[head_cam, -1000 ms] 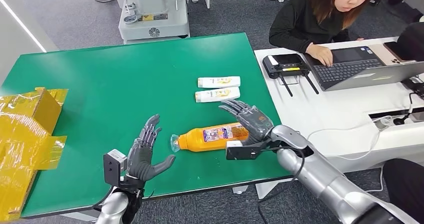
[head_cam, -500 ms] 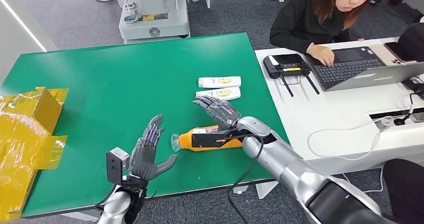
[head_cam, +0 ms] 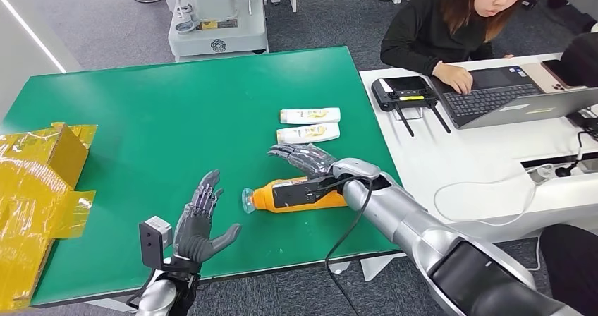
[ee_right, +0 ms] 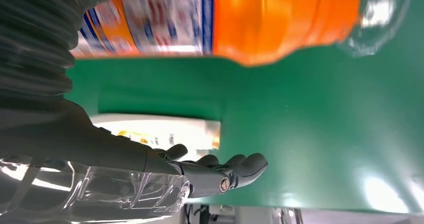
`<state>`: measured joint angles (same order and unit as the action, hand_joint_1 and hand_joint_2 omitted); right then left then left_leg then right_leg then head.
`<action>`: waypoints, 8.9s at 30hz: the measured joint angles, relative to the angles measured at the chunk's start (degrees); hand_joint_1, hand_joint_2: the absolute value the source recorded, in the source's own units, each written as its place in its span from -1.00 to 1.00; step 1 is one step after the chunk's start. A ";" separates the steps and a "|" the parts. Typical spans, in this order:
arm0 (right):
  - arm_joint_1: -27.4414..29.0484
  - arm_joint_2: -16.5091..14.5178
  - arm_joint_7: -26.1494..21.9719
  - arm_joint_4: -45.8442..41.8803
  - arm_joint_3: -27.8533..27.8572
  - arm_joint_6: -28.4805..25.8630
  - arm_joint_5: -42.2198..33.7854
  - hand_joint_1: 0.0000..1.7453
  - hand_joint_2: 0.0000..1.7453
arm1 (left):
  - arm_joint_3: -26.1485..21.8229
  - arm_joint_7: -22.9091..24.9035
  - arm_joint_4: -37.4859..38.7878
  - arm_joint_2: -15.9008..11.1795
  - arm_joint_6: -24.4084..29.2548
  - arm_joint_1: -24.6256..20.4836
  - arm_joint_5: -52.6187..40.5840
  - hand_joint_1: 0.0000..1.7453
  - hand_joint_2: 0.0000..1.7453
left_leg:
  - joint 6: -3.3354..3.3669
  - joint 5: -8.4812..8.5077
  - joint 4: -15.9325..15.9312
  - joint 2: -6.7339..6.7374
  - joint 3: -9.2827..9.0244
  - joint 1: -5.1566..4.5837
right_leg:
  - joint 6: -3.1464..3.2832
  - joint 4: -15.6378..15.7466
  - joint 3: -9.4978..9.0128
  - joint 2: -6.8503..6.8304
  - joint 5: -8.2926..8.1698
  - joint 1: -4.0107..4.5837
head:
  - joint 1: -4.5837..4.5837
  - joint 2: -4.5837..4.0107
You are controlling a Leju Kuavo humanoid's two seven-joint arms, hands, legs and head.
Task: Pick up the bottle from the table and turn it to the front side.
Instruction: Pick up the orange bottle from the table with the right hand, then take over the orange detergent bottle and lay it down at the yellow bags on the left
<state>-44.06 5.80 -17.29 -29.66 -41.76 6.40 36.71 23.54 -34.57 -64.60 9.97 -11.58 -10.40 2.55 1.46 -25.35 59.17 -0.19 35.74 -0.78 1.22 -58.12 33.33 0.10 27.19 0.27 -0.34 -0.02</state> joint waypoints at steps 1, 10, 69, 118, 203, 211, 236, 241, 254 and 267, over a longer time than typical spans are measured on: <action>0.01 0.21 -0.10 0.16 -0.23 0.31 -0.34 -1.00 1.00 | -0.14 0.17 -0.35 -0.08 -0.22 0.31 -0.01 -1.00 1.00 | 0.00 0.00 0.00 0.00 0.00 0.00 | 0.00 0.00 0.00 0.00 0.00 0.00 | 0.00 0.00; 1.94 4.25 -2.29 -0.78 -1.55 6.50 -10.87 -1.00 1.00 | -1.28 1.02 -1.80 -0.70 -2.58 1.71 1.24 -1.00 1.00 | 0.00 0.00 0.02 -0.04 0.02 -0.02 | 0.00 0.01 0.00 -0.05 0.00 -0.02 | 0.00 0.00; 25.54 15.36 -0.81 -32.39 5.94 -14.60 -18.68 1.00 1.00 | -5.44 2.52 -2.28 -0.51 -5.43 2.91 5.26 -1.00 1.00 | 0.06 -0.12 0.04 -0.54 0.08 0.01 | -0.14 0.05 -0.06 -0.51 0.19 0.00 | -0.01 0.00; 10.16 -14.35 -12.14 -8.65 18.60 -20.12 -13.95 1.00 1.00 | 0.86 4.67 7.79 1.88 -10.64 -23.76 5.91 -1.00 1.00 | 0.02 -0.02 0.01 -0.19 0.12 0.03 | -0.05 -0.07 0.07 -0.16 0.11 0.02 | 0.00 0.00; 9.36 -15.61 -13.34 -2.50 12.67 -28.16 -12.53 1.00 1.00 | 1.91 3.94 22.37 1.07 -21.44 -30.08 14.37 -1.00 1.00 | 0.03 -0.01 0.04 -0.18 0.16 0.00 | -0.06 -0.07 0.10 -0.15 0.09 -0.01 | 0.00 0.00; 7.72 -17.58 -9.57 -0.98 12.28 -27.34 -10.13 1.00 1.00 | 1.58 5.62 22.11 1.05 -19.94 -30.16 15.41 -1.00 1.00 | 0.02 -0.01 0.04 -0.21 0.16 -0.01 | -0.06 -0.07 0.10 -0.17 0.09 -0.01 | 0.00 0.00; 10.07 -15.04 -8.43 3.48 10.98 -27.23 -7.87 1.00 1.00 | 1.50 5.14 22.13 -0.99 -20.74 -29.68 13.99 0.95 1.00 | 0.02 -0.01 0.04 -0.16 0.15 -0.01 | -0.06 -0.05 0.12 -0.14 0.09 -0.02 | -0.01 0.00; 10.30 -14.67 -8.71 3.19 10.99 -27.73 -8.56 1.00 1.00 | 1.50 5.18 22.13 -0.94 -21.71 -29.69 14.03 0.93 1.00 | 0.02 -0.01 0.05 -0.15 0.15 -0.01 | -0.06 -0.05 0.12 -0.13 0.09 -0.02 | 0.00 0.00; 10.42 -13.72 -9.63 0.49 11.48 -28.50 -10.65 1.00 1.00 | 1.65 6.03 22.11 0.21 -22.58 -30.17 15.54 0.93 1.00 | 0.03 -0.01 0.05 -0.17 0.16 -0.01 | -0.06 -0.05 0.11 -0.15 0.08 -0.02 | -0.01 -0.01; 8.83 -14.41 -10.91 -0.76 11.62 -28.80 -12.94 -1.00 1.00 | 1.77 7.15 21.19 1.34 -21.76 -30.52 15.86 1.00 1.00 | 0.03 -0.01 0.05 -0.17 0.16 -0.01 | -0.06 -0.05 0.10 -0.15 0.08 -0.02 | 0.00 0.00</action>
<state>-35.23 -8.61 -28.21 -30.42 -30.14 -22.40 23.78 25.31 -27.42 -43.41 11.31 -33.34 -40.92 18.41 1.49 -25.36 59.22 -0.36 35.90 -0.79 1.16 -58.17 33.43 -0.05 27.27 0.26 -0.34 -0.02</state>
